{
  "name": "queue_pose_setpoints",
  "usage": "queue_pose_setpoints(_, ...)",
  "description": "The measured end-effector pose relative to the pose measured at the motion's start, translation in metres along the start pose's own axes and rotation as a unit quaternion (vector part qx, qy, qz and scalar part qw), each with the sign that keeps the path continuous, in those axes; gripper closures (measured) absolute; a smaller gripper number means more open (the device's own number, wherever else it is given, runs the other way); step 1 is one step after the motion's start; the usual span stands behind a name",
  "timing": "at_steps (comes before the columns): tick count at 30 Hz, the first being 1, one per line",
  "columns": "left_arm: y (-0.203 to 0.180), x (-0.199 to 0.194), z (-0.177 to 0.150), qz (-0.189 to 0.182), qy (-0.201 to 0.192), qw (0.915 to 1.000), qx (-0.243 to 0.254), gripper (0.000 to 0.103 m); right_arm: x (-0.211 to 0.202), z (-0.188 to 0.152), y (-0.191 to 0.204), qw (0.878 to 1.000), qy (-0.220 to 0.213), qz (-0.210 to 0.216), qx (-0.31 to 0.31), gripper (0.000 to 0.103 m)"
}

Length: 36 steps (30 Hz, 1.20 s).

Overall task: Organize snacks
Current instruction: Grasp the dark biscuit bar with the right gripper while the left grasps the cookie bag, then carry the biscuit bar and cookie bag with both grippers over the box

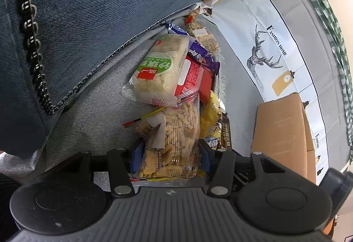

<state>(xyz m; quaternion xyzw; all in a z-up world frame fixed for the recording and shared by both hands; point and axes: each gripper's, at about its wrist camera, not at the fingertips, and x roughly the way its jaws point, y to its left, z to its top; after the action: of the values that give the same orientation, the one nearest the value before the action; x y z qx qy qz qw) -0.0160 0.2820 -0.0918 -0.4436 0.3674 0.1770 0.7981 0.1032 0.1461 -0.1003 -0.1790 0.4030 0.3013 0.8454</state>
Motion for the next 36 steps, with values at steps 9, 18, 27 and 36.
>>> queue_pose_setpoints(9,-0.008,-0.002,-0.004,-0.016,-0.002,0.9997,0.020,0.047,-0.036,0.000,0.003,1.000,-0.020,-0.010,-0.014,0.064)
queue_pose_setpoints(18,-0.029,-0.011,-0.020,-0.037,-0.023,0.9966,0.071,0.048,-0.097,0.004,-0.006,0.997,-0.078,-0.011,-0.017,0.064)
queue_pose_setpoints(27,-0.056,-0.024,-0.039,-0.052,-0.056,0.9916,0.104,0.047,-0.168,0.006,-0.053,0.987,-0.161,-0.007,-0.005,0.064)
queue_pose_setpoints(36,-0.095,-0.031,-0.054,-0.085,-0.079,0.9853,0.125,0.047,-0.194,-0.009,-0.143,0.975,-0.210,-0.049,0.060,0.064)
